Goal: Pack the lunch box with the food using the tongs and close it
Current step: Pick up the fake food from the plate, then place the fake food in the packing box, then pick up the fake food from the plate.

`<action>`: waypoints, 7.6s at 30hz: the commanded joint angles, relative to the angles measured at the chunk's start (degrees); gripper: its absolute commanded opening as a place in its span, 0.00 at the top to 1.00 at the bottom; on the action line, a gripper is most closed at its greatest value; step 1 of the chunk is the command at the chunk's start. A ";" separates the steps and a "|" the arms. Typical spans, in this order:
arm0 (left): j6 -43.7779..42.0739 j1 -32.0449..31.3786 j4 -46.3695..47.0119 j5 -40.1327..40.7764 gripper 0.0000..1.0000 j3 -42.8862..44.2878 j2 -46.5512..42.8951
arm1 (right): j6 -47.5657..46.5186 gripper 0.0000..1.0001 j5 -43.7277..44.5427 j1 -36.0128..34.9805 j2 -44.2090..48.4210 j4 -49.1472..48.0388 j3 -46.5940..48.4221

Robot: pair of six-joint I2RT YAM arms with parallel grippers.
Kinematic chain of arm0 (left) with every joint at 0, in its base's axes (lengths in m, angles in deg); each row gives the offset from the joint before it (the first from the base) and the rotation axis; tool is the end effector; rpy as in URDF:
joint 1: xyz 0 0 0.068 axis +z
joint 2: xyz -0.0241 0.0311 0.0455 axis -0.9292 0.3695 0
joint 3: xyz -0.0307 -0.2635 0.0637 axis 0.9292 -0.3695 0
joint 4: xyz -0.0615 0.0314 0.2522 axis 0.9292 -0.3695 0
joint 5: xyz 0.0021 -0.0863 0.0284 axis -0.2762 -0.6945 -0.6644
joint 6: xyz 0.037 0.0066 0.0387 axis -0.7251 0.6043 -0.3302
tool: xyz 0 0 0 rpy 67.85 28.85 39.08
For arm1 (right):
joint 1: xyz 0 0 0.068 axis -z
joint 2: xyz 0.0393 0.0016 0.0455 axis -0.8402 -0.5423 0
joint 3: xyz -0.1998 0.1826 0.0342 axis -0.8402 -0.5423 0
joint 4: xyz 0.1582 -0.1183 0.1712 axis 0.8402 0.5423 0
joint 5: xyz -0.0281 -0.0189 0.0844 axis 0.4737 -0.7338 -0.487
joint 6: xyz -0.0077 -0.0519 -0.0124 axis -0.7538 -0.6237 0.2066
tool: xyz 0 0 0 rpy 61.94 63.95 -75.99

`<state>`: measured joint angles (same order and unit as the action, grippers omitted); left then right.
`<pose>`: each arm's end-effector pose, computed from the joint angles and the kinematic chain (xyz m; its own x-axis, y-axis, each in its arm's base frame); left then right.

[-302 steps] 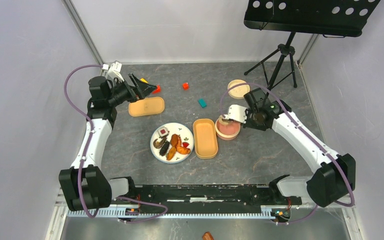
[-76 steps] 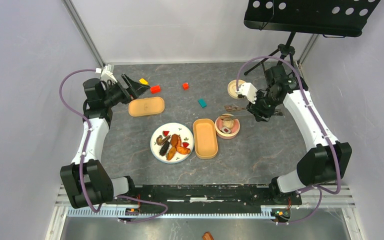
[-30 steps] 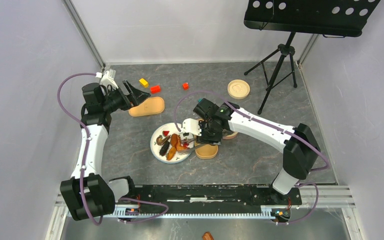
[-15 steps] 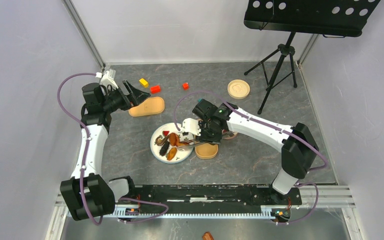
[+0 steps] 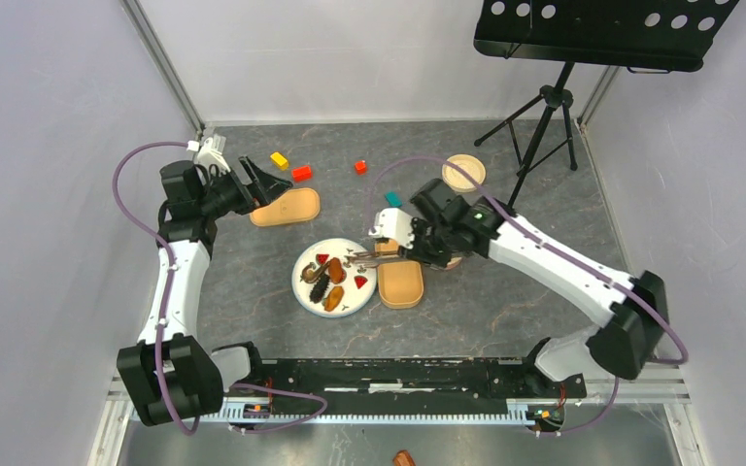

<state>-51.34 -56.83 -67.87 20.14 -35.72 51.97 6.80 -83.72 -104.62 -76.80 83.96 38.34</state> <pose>0.2556 0.0268 0.3178 -0.5565 -0.4152 -0.7197 0.2700 0.7288 -0.6293 0.1976 0.2219 0.2989 -0.1286 -0.8738 -0.4690 -0.9660 0.2174 -0.1402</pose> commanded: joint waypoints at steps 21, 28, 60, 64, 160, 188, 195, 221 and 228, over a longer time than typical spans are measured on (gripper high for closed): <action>0.56 -0.19 2.62 -2.07 0.01 1.32 2.68 | 5.20 1.00 10.71 5.80 22.56 -10.01 -18.89; -0.45 -0.18 1.58 -1.91 0.01 2.18 2.26 | 4.24 1.00 9.85 5.80 21.63 -12.00 -22.16; -0.52 -0.19 2.13 -0.25 0.01 0.67 1.82 | 1.22 0.70 2.78 5.91 5.98 -18.74 -16.09; -0.56 -0.21 2.13 -0.57 0.01 1.11 2.11 | 0.93 0.58 3.16 6.34 5.73 -17.13 -14.98; -1.55 -0.15 1.54 -1.14 0.01 1.18 2.51 | -25.83 0.50 -4.79 0.27 -3.54 -3.02 8.17; -1.11 -0.15 1.07 -0.49 0.01 1.30 0.86 | -41.29 0.50 -6.03 -5.60 -19.69 -5.45 16.29; -1.86 -0.10 0.92 -0.57 0.01 1.06 0.62 | -42.71 0.50 -4.79 -6.44 -22.24 -5.70 18.00; -1.84 -0.15 0.36 3.15 0.01 0.08 1.04 | -50.32 0.52 -1.91 -7.32 -27.51 2.18 24.53; -1.49 -0.15 0.28 3.30 0.01 0.25 1.30 | -50.98 0.57 -0.78 -8.26 -28.51 5.43 25.89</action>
<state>-51.36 -56.83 -67.94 23.20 -35.67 53.81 -41.31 -85.01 -112.09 -104.34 85.53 61.22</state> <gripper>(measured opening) 0.991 0.451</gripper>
